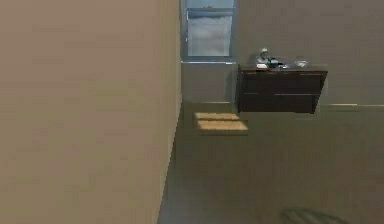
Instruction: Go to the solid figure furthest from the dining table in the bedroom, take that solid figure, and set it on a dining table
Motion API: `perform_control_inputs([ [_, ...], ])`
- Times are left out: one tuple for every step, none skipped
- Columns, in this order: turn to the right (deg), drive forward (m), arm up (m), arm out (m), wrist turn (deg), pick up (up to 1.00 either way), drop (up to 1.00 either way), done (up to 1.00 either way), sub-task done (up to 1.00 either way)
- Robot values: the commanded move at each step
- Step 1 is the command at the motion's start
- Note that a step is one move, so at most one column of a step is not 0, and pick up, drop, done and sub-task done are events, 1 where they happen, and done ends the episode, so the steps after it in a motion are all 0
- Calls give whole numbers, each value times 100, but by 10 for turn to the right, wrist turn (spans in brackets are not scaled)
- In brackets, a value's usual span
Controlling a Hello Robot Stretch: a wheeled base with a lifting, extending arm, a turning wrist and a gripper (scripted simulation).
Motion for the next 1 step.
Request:
perform_control_inputs([
  [120, 0, 0, 0, 0, 0, 0, 0, 0],
])
